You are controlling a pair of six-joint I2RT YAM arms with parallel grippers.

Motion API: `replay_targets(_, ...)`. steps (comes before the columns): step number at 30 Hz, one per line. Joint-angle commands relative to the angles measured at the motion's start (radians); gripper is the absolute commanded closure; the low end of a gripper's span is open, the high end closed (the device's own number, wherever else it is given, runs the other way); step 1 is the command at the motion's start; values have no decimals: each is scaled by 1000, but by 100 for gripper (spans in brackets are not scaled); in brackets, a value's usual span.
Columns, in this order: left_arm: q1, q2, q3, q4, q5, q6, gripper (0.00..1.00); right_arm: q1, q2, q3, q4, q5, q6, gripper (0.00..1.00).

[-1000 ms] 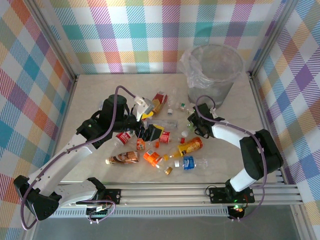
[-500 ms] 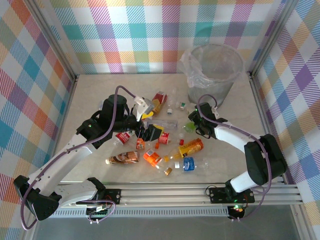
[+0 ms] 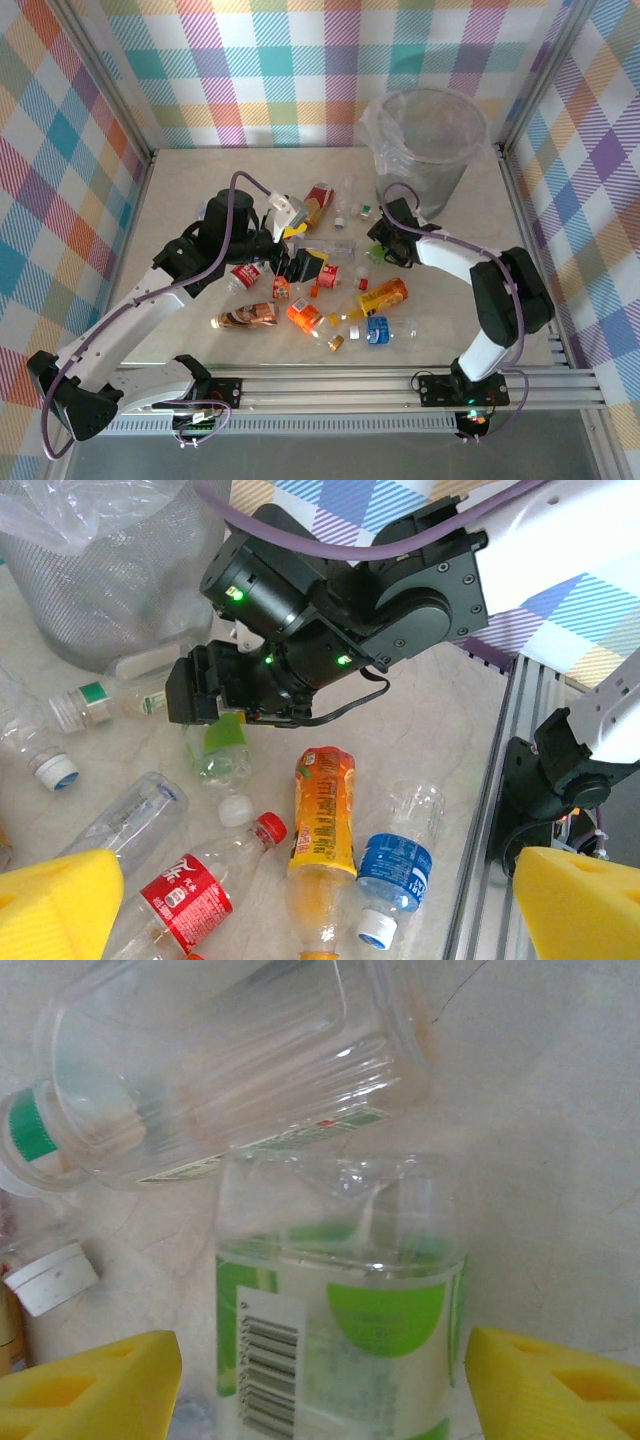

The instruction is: Put the plastic bottles in the bin

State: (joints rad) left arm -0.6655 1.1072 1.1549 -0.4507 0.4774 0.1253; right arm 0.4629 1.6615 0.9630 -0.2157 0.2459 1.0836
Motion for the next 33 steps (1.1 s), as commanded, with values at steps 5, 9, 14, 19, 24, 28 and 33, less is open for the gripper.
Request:
replay_targets(5,-2,5,28,-17,-6,17,0,10,70,67,-58,13,-13,27)
replay_targets(9,0,5,29,-20,-10,18,0,11,102,91,-72,24,-17,27)
replay_targets(14,-1,6,29,-20,-10,19,0,13,135,112,-90,29,-19,30)
replay_targets(19,-1,8,30,-23,-14,20,0,18,132,111,-88,41,-29,34)
replay_targets(24,0,9,31,-22,-14,20,0,19,96,88,-68,53,-43,40)
replay_targets(28,0,11,31,-22,-14,20,0,20,68,79,-68,59,-49,41)
replay_targets(33,-1,12,31,-23,-13,20,0,26,29,65,-68,63,-58,42)
